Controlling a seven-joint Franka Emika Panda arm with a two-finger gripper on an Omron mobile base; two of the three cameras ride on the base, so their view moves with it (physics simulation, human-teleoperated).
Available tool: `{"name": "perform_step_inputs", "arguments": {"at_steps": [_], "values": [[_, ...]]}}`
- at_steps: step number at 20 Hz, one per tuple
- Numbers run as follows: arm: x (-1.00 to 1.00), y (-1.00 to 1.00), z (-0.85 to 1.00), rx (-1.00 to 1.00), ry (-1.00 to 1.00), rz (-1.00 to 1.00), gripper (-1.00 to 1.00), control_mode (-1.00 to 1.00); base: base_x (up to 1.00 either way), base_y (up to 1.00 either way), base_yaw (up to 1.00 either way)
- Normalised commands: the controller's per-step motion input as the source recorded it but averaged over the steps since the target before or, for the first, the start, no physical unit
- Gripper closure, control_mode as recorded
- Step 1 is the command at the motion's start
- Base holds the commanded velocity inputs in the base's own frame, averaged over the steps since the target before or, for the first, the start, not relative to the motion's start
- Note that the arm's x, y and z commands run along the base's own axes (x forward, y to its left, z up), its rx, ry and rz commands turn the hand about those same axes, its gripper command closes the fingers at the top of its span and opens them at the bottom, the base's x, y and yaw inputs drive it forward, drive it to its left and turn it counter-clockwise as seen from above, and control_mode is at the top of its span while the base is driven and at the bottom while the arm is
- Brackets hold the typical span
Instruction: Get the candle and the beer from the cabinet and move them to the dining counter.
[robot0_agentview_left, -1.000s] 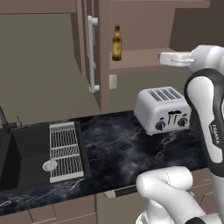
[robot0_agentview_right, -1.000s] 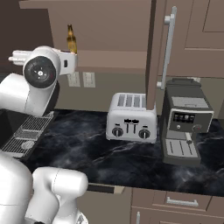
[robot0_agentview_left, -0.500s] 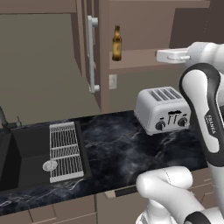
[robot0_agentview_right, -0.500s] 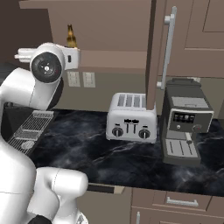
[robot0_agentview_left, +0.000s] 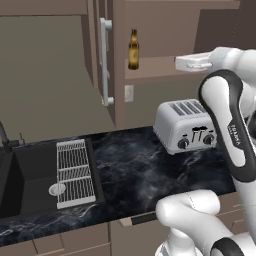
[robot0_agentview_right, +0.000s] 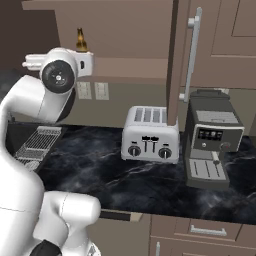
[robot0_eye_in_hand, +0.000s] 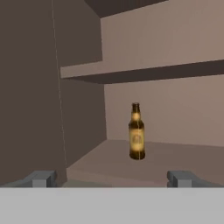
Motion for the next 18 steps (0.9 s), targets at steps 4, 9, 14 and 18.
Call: {"name": "perform_step_inputs", "arguments": {"at_steps": [4, 9, 14, 18], "values": [[0.31, 0.08, 0.0, 0.0, 0.0, 0.0, -1.0, -1.0, 0.0, 0.0, 0.0], [0.3, 0.12, 0.0, 0.0, 0.0, 0.0, -1.0, -1.0, 0.0, 0.0, 0.0], [0.25, 0.14, 0.0, 0.0, 0.0, 0.0, -1.0, -1.0, 0.0, 0.0, 0.0], [0.26, 0.05, 0.0, 0.0, 0.0, 0.0, -1.0, -1.0, 0.0, 0.0, 0.0]]}}
